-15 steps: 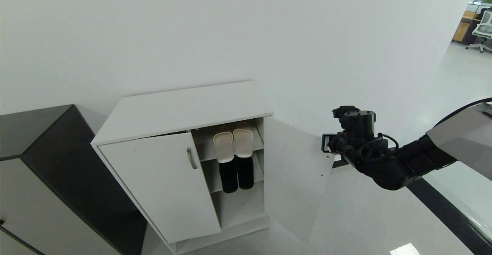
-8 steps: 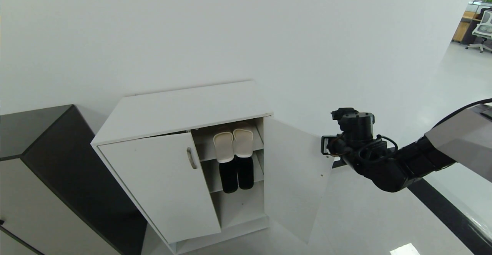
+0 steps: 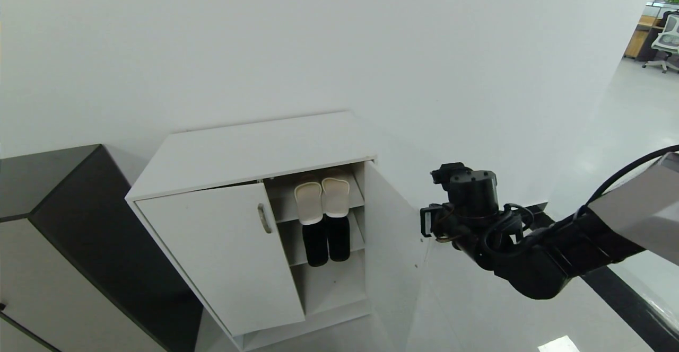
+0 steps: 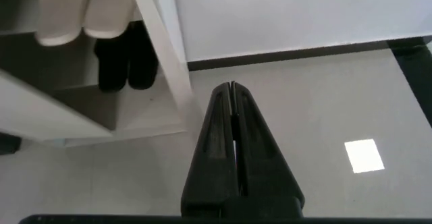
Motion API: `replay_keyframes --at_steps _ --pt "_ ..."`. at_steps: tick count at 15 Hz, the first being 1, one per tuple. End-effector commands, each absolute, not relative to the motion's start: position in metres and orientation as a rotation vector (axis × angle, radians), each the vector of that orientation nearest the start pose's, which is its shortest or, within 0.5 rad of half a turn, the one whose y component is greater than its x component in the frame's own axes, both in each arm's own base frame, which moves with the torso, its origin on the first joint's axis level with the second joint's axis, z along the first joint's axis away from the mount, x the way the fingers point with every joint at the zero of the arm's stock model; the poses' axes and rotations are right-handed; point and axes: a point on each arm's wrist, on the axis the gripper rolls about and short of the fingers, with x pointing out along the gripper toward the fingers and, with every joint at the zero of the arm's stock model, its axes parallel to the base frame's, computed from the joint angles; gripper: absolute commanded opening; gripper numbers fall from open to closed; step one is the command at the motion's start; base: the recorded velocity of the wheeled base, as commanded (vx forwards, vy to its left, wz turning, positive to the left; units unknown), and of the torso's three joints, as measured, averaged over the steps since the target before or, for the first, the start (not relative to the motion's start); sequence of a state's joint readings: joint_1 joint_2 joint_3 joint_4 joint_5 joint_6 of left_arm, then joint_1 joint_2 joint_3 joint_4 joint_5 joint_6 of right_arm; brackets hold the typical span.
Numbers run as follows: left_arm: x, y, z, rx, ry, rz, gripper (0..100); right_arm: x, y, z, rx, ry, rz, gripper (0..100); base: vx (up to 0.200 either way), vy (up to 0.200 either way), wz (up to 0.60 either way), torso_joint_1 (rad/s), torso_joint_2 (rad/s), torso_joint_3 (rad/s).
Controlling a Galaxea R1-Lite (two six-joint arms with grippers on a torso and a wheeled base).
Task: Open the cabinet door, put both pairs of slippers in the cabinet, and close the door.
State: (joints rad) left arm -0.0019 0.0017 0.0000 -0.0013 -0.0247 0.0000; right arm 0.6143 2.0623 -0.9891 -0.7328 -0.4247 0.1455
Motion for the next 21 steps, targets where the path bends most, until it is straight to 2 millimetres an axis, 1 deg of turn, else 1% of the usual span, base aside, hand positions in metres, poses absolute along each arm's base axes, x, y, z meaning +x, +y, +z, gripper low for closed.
replay_keyframes --at_steps 1,3,4,7,10,13,15,20,21 --pt "-0.023 -0.001 0.076 0.0 0.0 -0.026 0 0.296 0.227 0.128 -0.018 0.278 0.23 0 0.0 0.0 0.0 0.0 0.0 0.0" --pt "-0.023 -0.001 0.076 0.0 0.0 -0.026 0 0.286 0.227 0.129 -0.03 0.26 0.258 0 0.0 0.0 0.0 0.0 0.0 0.0" --pt "-0.023 -0.001 0.076 0.0 0.0 -0.026 0 0.285 0.227 0.129 -0.035 0.246 0.266 0 0.0 0.0 0.0 0.0 0.0 0.0" --pt "-0.023 -0.001 0.076 0.0 0.0 -0.026 0 0.284 0.227 0.125 -0.044 0.24 0.286 0 0.0 0.0 0.0 0.0 0.0 0.0" --pt "-0.023 -0.001 0.076 0.0 0.0 -0.026 0 0.286 0.224 0.127 -0.035 0.227 0.278 0 0.0 0.0 0.0 0.0 0.0 0.0" --pt "-0.023 -0.001 0.076 0.0 0.0 -0.026 0 0.288 0.226 0.122 -0.05 0.237 0.278 0 0.0 0.0 0.0 0.0 0.0 0.0" --pt "-0.023 -0.001 0.076 0.0 0.0 -0.026 0 0.289 0.226 0.116 -0.077 0.249 0.278 0 0.0 0.0 0.6 0.002 0.0 0.005" --pt "-0.023 -0.001 0.076 0.0 0.0 -0.026 0 0.288 0.226 0.113 -0.086 0.256 0.278 0 0.0 0.0 0.6 0.003 0.0 0.002" --pt "-0.023 -0.001 0.076 0.0 0.0 -0.026 0 0.288 0.226 0.113 -0.088 0.255 0.279 0 0.0 0.0 0.0 0.0 0.0 0.0"
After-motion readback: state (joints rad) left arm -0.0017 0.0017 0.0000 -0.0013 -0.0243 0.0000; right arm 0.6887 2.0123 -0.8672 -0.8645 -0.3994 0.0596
